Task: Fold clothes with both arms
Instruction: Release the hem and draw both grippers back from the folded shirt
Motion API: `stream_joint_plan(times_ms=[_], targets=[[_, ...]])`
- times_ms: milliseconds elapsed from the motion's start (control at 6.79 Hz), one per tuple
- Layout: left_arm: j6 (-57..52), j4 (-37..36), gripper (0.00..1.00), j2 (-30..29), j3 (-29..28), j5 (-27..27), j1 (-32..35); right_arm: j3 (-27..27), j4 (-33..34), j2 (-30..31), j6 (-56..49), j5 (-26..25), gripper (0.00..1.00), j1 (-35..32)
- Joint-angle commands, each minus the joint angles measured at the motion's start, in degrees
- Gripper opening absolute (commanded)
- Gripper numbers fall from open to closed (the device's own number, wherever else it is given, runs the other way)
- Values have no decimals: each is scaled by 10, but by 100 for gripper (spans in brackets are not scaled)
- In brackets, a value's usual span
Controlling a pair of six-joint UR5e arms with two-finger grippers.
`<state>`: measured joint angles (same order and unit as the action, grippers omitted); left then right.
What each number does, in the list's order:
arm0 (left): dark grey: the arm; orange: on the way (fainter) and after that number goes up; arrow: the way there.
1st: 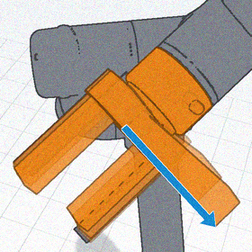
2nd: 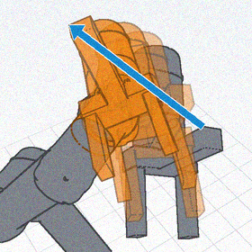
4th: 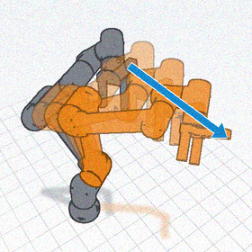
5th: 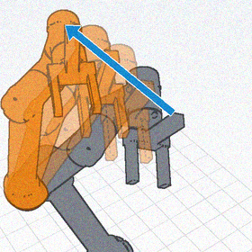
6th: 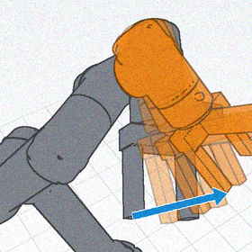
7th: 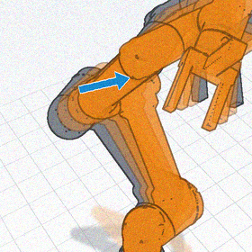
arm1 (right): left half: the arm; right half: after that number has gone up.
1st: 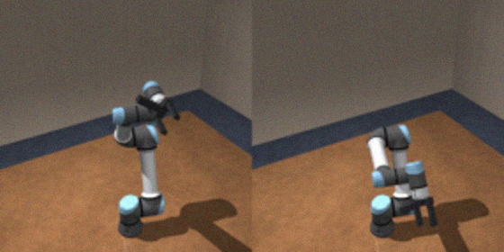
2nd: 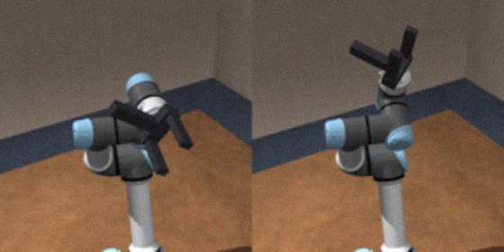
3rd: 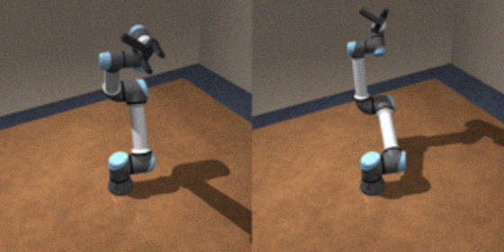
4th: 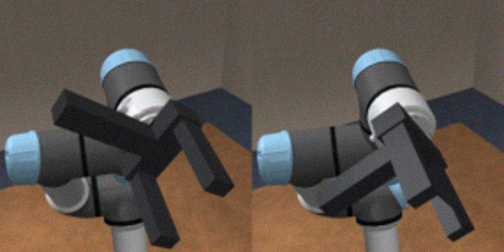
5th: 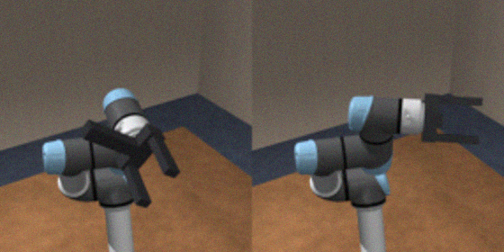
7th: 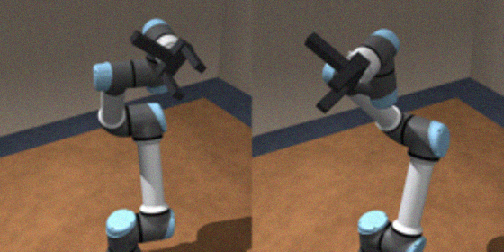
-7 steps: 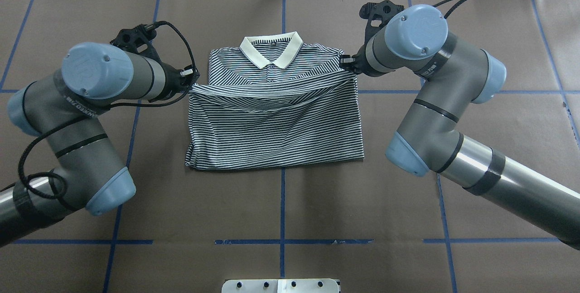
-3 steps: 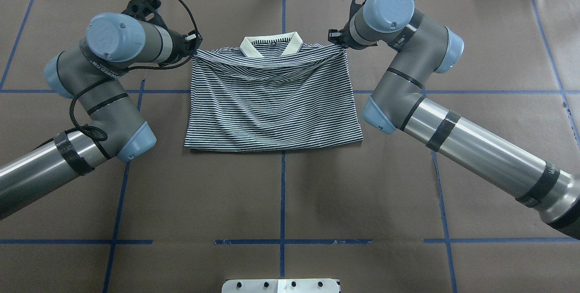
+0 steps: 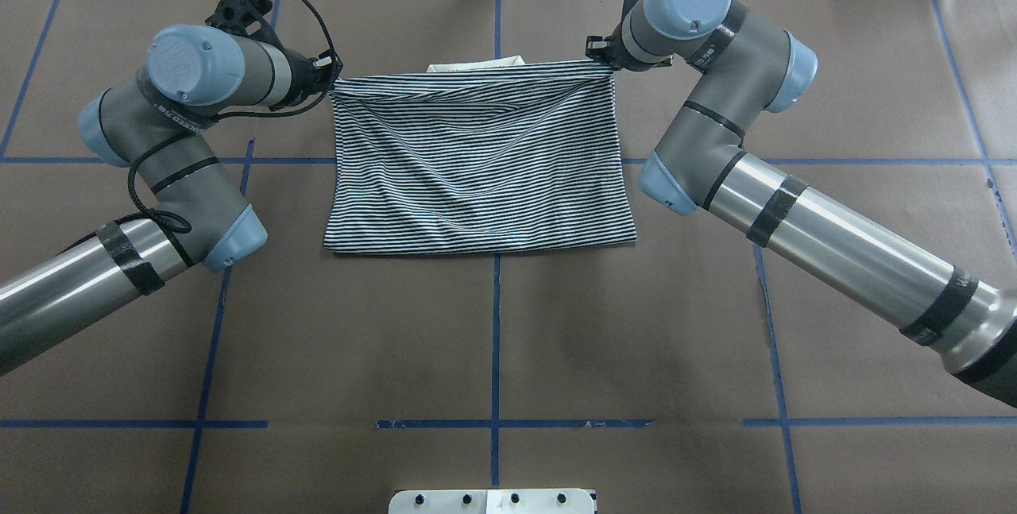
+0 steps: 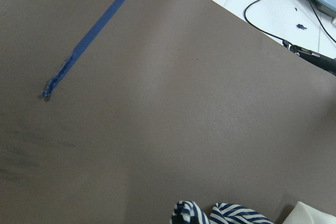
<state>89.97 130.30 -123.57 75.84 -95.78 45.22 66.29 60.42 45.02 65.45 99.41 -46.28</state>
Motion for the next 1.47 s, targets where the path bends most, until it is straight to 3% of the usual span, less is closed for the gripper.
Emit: stream_joint_plan(times_ms=[0,442,589,736,1030,1325], targets=[[-1,0,0,-7,-2,0,0,-3,0,-3,0,1,0,-1],[-1,0,0,-18,-1,0,0,-2,-8,-4,0,2,4,0],[-2,-1,17,-18,-2,0,1,-3,-8,1,-1,2,75,0],[-15,-3,99,-18,-3,-1,2,-3,-8,2,-5,2,100,0],[-21,-4,100,-21,-3,-10,17,4,-9,9,-28,10,100,-1],[-21,-8,100,-12,43,-106,43,113,0,89,-21,59,100,20]])
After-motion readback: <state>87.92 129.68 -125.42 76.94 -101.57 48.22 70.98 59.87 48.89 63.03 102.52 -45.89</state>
